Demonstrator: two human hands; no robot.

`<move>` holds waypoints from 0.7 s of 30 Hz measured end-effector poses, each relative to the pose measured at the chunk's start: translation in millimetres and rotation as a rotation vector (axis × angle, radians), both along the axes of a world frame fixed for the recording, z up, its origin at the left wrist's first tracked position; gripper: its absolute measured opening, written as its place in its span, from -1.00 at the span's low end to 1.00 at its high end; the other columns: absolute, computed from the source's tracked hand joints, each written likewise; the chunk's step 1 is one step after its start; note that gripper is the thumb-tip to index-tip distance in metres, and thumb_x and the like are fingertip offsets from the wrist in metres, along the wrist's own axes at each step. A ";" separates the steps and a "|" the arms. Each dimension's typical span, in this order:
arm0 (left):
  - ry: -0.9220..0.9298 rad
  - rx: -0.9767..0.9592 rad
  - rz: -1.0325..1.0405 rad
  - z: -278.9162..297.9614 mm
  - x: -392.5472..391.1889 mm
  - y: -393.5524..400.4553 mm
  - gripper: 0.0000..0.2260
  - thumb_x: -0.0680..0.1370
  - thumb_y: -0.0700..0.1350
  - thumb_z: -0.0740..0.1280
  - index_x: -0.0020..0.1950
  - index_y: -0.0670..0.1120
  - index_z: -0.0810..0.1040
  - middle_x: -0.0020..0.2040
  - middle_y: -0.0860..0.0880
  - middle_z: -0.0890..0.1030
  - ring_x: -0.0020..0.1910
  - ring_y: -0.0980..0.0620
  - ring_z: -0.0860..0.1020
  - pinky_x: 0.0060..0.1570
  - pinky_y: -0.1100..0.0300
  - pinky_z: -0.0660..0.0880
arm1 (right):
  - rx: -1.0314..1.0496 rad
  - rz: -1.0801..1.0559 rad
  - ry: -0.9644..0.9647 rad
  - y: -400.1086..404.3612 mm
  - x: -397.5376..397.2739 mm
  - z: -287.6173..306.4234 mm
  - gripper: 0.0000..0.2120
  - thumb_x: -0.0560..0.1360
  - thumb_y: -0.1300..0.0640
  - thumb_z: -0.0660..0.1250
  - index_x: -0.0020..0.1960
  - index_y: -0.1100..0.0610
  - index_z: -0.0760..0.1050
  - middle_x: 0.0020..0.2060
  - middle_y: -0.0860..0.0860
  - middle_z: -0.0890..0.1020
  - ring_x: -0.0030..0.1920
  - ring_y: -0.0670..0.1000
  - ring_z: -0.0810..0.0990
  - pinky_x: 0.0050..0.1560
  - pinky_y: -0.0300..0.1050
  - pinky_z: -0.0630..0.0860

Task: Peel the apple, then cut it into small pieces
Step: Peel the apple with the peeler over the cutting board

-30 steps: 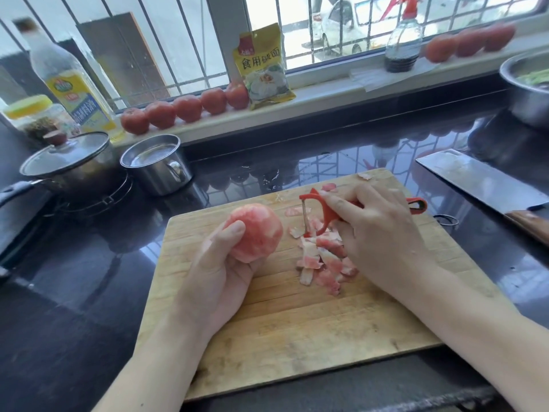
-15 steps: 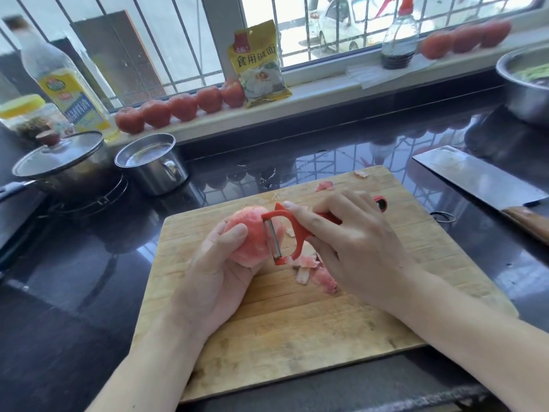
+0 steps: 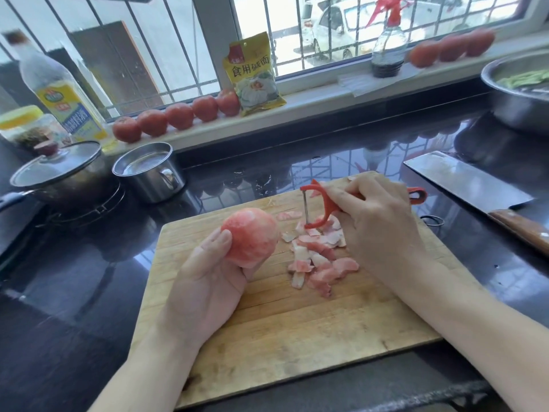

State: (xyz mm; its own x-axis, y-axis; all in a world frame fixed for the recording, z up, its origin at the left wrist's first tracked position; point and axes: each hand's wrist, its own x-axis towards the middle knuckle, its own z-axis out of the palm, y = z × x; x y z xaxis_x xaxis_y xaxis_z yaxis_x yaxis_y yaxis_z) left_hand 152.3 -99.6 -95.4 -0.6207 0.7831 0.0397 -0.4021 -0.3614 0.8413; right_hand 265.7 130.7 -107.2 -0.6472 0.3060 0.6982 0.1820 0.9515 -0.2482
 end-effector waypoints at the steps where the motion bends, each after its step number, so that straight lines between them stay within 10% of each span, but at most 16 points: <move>1: -0.015 -0.003 -0.001 0.6 0.3 0.3 -0.48 0.54 -0.03 0.47 0.43 -0.26 0.51 0.38 -0.26 0.54 0.37 -0.22 0.52 0.47 -0.16 0.37 | 0.026 -0.005 -0.026 -1.3 0.1 -1.2 -0.65 0.47 0.25 0.45 0.23 0.04 0.65 -0.13 -0.01 0.56 0.01 0.13 0.50 0.13 0.06 0.29; 7: 0.092 -0.107 0.080 2.6 4.5 4.8 -0.37 0.50 0.04 0.51 0.44 -0.27 0.46 0.28 -0.23 0.58 0.24 -0.16 0.56 0.17 0.01 0.58 | 0.046 0.076 0.018 -9.8 -0.4 0.9 -0.65 0.53 0.16 0.31 0.29 0.01 0.62 -0.06 -0.02 0.60 0.03 0.10 0.50 0.18 0.05 0.26; 21: 0.125 -0.074 0.038 1.7 6.5 0.6 -0.29 0.50 0.04 0.52 0.46 -0.37 0.38 0.30 -0.33 0.52 0.26 -0.26 0.49 0.23 -0.04 0.48 | 0.065 0.190 0.026 -12.1 1.4 2.9 -0.66 0.53 0.17 0.32 0.27 0.00 0.64 -0.08 -0.01 0.61 0.02 0.13 0.53 0.18 0.08 0.27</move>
State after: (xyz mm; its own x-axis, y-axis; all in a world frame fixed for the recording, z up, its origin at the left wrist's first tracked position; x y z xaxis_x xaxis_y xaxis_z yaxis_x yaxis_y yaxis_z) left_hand 158.8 -99.0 -93.7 -0.6440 0.7625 0.0618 -0.2797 -0.3099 0.9087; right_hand 267.0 118.5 -104.2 -0.6703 0.1343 0.7299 -0.0078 0.9822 -0.1879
